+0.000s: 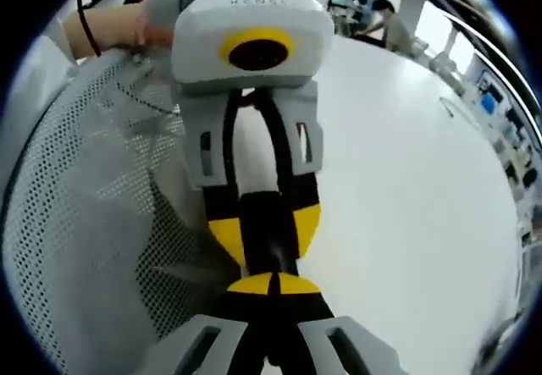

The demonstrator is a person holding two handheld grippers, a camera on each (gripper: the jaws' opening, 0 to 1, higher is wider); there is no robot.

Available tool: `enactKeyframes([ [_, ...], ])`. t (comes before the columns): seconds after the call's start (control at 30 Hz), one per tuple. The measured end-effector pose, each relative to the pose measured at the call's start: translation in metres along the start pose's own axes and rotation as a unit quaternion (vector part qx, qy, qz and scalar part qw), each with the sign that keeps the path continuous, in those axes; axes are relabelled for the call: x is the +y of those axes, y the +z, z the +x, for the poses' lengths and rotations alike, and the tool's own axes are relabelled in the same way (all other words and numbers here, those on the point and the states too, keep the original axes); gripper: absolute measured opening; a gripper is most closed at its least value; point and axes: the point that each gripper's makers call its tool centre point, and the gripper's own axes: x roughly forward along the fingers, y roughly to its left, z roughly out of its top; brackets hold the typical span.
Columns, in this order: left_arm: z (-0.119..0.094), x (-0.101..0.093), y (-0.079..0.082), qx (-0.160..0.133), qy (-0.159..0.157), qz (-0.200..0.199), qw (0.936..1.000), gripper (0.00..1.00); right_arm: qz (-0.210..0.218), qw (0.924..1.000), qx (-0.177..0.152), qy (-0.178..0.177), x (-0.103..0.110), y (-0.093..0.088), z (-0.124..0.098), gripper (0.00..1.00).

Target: Press the specified remote control buttons in sequence, fully releasing each button before pressing the next.

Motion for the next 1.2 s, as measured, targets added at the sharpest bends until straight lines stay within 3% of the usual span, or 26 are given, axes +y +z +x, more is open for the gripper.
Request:
enactKeyframes([
  [0.13,0.0000,0.0001,-0.0001,0.000,0.000,0.001,1.0000,0.25,-0.012,0.9999,0.002,-0.006,-0.0007,-0.0011,-0.0003,0.00],
  [0.53,0.0000,-0.0003,-0.0001,0.002,0.000,0.004,1.0000,0.25,0.026,0.9993,-0.026,0.008,-0.0016,-0.0003,-0.0032,0.00],
  [0.73,0.0000,-0.0004,-0.0004,0.004,0.000,0.011,0.9999,0.25,0.023,0.9991,-0.034,0.010,-0.0002,0.0048,-0.0025,0.00],
  [1.2,0.0002,-0.0003,-0.0003,0.005,0.001,0.010,0.9999,0.25,0.011,0.9997,-0.017,0.010,-0.0009,0.0040,0.0011,0.00],
])
